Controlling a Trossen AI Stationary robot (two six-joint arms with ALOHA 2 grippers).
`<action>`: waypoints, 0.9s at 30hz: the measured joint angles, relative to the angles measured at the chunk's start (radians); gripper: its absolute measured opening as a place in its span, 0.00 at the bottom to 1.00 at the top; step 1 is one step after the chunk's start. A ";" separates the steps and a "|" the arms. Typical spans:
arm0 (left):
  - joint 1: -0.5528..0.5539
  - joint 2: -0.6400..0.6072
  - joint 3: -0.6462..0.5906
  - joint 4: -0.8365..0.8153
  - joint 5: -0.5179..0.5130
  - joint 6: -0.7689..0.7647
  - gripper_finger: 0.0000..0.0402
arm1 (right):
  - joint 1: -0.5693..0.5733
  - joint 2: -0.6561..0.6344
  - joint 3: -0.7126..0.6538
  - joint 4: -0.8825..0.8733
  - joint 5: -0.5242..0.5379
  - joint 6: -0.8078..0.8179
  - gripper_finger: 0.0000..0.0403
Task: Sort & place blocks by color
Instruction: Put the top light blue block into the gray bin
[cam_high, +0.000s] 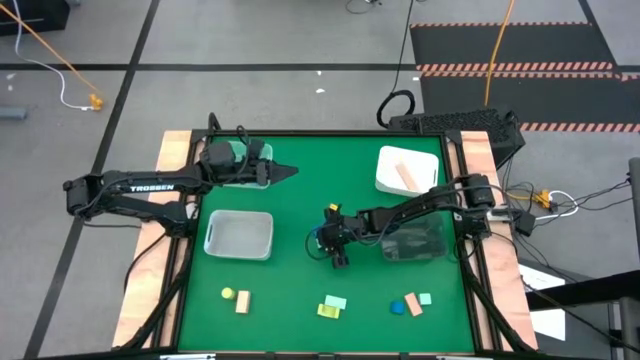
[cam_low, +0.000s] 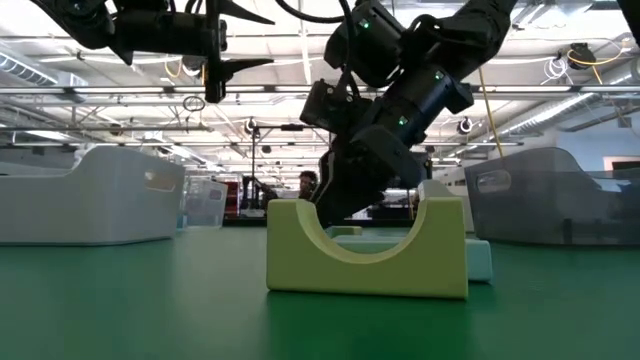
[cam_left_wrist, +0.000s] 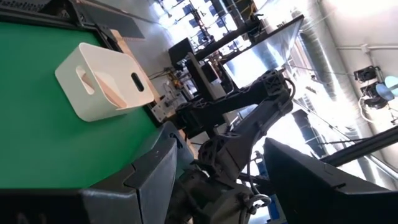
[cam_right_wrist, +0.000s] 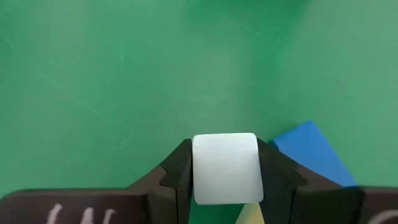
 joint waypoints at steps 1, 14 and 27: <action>-0.003 0.000 0.000 0.000 0.000 0.000 0.60 | 0.000 -0.006 0.000 0.003 0.000 0.001 0.28; -0.062 0.000 0.000 -0.023 0.000 0.045 0.60 | -0.015 -0.373 0.000 -0.204 0.203 -0.005 0.28; -0.130 0.001 0.000 0.308 -0.041 0.047 0.60 | -0.049 -0.585 0.000 0.163 0.314 -0.196 0.28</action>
